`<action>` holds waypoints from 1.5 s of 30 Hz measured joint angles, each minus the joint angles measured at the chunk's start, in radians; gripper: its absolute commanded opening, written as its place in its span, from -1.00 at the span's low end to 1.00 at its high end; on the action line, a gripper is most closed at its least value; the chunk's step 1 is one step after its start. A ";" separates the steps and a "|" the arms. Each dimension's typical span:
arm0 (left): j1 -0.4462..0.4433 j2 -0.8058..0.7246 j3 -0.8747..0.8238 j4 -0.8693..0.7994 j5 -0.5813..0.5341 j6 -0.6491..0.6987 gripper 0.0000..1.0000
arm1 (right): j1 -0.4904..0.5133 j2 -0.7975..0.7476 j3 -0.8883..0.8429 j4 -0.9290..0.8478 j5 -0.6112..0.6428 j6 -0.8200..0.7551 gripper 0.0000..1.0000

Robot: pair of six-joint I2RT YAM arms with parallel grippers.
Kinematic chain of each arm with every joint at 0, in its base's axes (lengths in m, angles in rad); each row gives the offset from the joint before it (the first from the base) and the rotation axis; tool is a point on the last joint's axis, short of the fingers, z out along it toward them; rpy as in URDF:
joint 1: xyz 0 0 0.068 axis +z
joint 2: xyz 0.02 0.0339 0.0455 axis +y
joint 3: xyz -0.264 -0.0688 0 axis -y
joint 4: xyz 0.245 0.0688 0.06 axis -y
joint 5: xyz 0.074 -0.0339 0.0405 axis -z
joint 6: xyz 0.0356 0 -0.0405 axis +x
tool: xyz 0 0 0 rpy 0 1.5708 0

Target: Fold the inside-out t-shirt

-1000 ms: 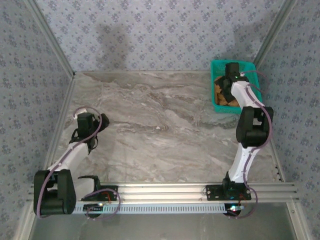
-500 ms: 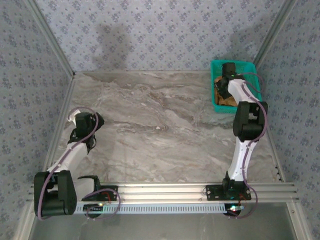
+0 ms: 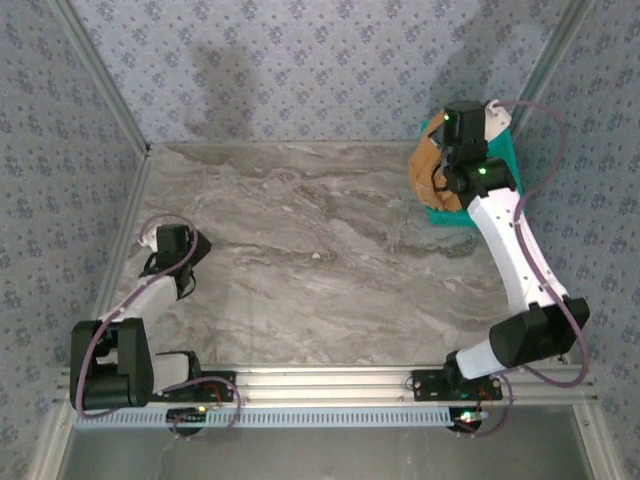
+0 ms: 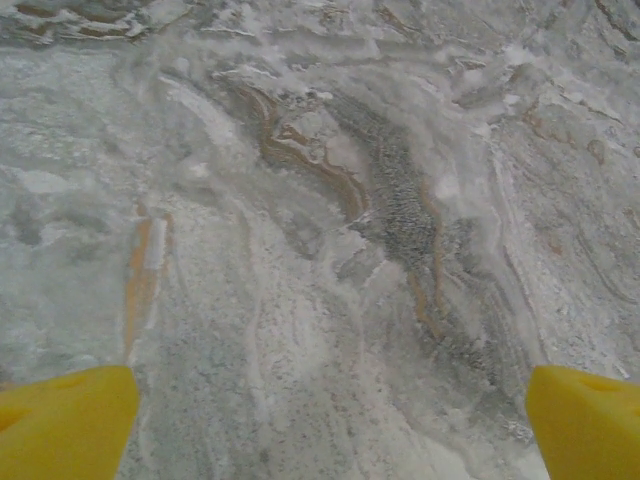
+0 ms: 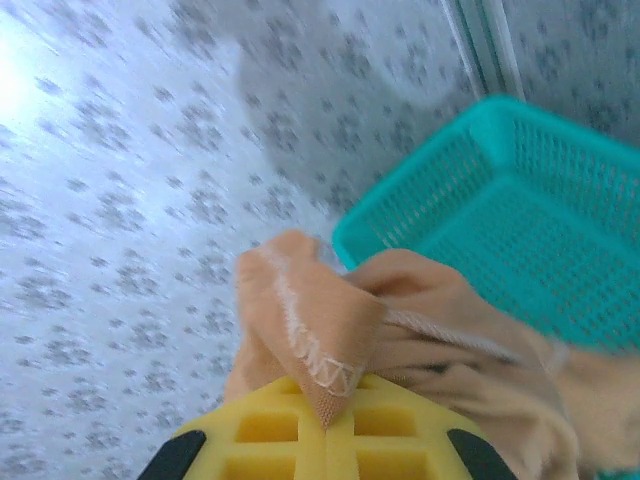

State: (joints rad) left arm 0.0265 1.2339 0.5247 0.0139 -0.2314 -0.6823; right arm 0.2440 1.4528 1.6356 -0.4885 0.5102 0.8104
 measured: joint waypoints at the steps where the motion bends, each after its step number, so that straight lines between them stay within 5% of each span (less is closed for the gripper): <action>1: 0.000 0.007 0.012 -0.007 0.005 0.002 0.99 | 0.014 -0.004 0.026 -0.002 0.013 -0.019 -1.00; 11: 0.000 0.032 0.058 -0.018 0.101 0.043 0.95 | 0.286 -0.008 0.345 0.005 0.067 -0.205 -1.00; 20: 0.000 0.032 0.053 0.019 0.213 0.069 0.87 | 0.418 0.045 0.244 0.016 0.069 -0.189 -1.00; 23: 0.000 0.028 0.049 0.030 0.277 0.071 0.84 | 0.420 0.140 0.176 0.011 0.039 -0.135 -0.51; 25: -0.007 0.005 0.049 0.011 0.323 0.068 0.83 | 0.409 0.242 0.177 -0.013 -0.018 -0.106 0.24; 27: -0.032 -0.039 0.049 -0.004 0.352 0.062 0.83 | 0.389 0.378 0.252 -0.087 -0.112 -0.087 0.40; 32: -0.201 -0.175 0.049 -0.010 0.375 0.050 0.79 | 0.332 0.676 0.553 -0.340 -0.269 -0.089 0.45; 35: -0.299 -0.182 0.048 0.002 0.381 0.035 0.73 | 0.304 0.646 0.476 -0.395 -0.334 -0.104 0.42; 40: -0.418 -0.058 0.055 0.046 0.381 0.015 0.60 | 0.236 0.399 0.048 -0.281 -0.496 -0.120 0.22; 45: -0.460 0.147 0.116 0.090 0.414 -0.012 0.45 | 0.175 0.280 -0.215 -0.117 -0.645 -0.117 0.19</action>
State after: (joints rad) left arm -0.4332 1.3808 0.6403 0.1043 0.1822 -0.6945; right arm 0.4187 1.7325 1.4204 -0.6060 -0.1352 0.6930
